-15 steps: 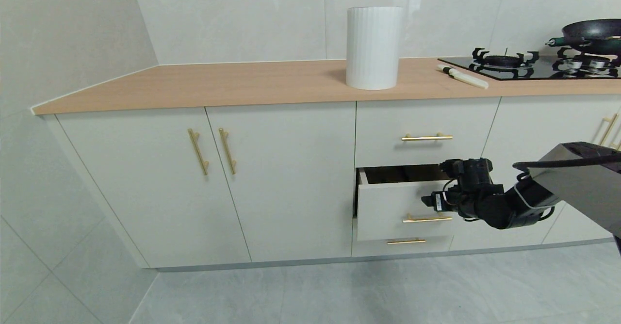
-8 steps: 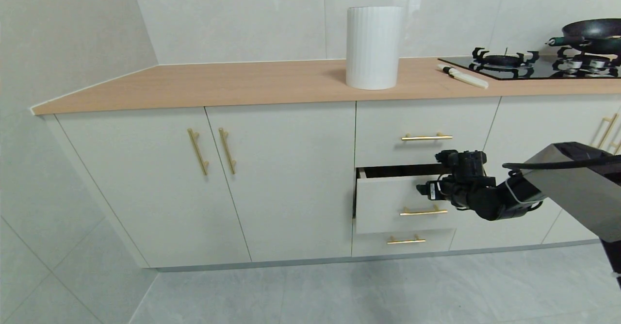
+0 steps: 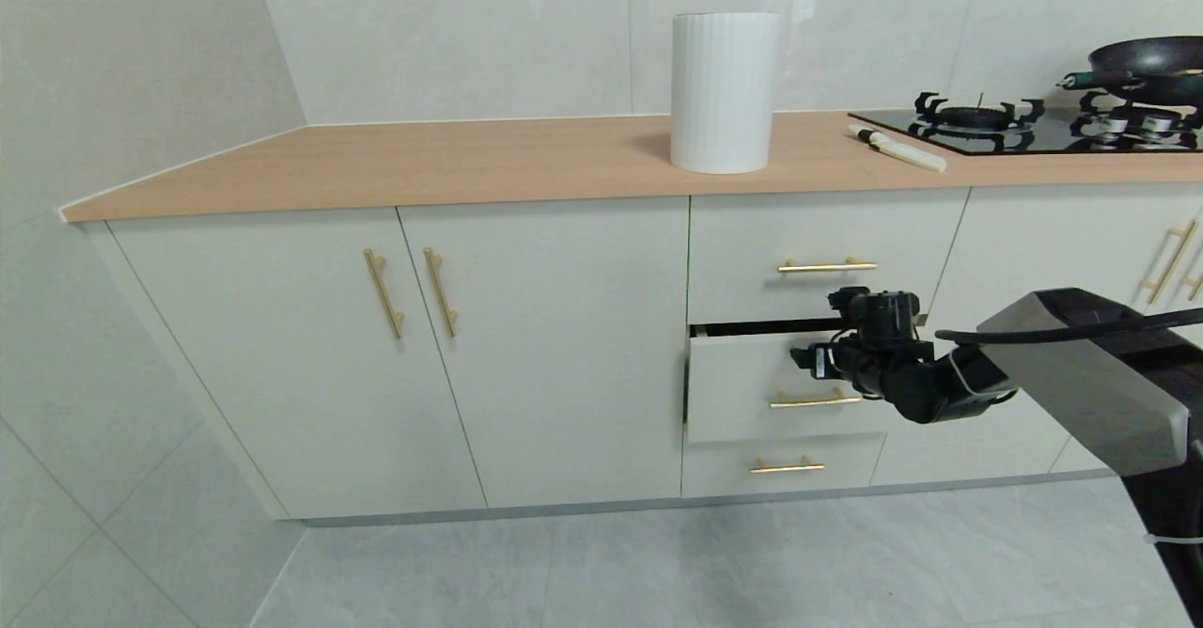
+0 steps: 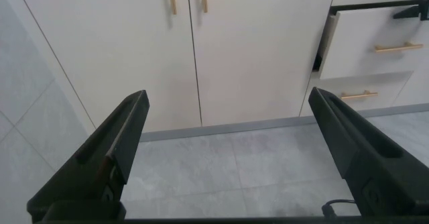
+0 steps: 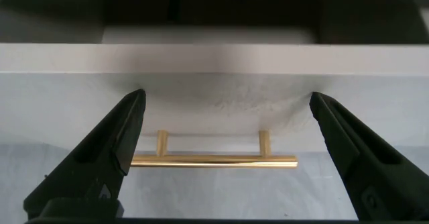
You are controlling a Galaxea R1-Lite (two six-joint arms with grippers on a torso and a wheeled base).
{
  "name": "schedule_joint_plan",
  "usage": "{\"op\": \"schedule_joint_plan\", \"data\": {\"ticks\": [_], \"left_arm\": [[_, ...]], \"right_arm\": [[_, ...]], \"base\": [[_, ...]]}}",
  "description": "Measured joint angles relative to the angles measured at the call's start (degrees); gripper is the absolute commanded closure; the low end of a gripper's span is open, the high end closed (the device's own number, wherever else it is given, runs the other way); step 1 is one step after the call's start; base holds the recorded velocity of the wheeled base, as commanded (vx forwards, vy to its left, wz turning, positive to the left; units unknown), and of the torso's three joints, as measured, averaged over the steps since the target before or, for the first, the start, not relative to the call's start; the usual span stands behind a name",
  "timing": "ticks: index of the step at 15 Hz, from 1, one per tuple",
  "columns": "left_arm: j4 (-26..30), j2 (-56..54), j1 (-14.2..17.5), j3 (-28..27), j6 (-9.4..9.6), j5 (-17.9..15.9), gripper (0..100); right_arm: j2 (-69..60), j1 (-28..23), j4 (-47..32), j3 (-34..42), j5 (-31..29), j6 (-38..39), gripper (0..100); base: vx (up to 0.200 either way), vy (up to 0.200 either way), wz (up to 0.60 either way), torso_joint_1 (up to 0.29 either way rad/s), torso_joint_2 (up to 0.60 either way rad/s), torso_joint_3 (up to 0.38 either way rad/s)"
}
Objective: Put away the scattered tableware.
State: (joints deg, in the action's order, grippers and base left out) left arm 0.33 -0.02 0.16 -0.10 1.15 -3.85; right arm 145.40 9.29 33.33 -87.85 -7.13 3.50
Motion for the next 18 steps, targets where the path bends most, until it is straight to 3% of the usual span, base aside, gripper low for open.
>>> {"op": "schedule_joint_plan", "data": {"ticks": [18], "left_arm": [[0.0,0.0,0.0,0.0,0.0,0.0,0]], "right_arm": [[9.4,-0.1,-0.1,-15.5,-4.7,4.5,0]], "base": [[0.0,0.0,0.0,0.0,0.0,0.0]]}}
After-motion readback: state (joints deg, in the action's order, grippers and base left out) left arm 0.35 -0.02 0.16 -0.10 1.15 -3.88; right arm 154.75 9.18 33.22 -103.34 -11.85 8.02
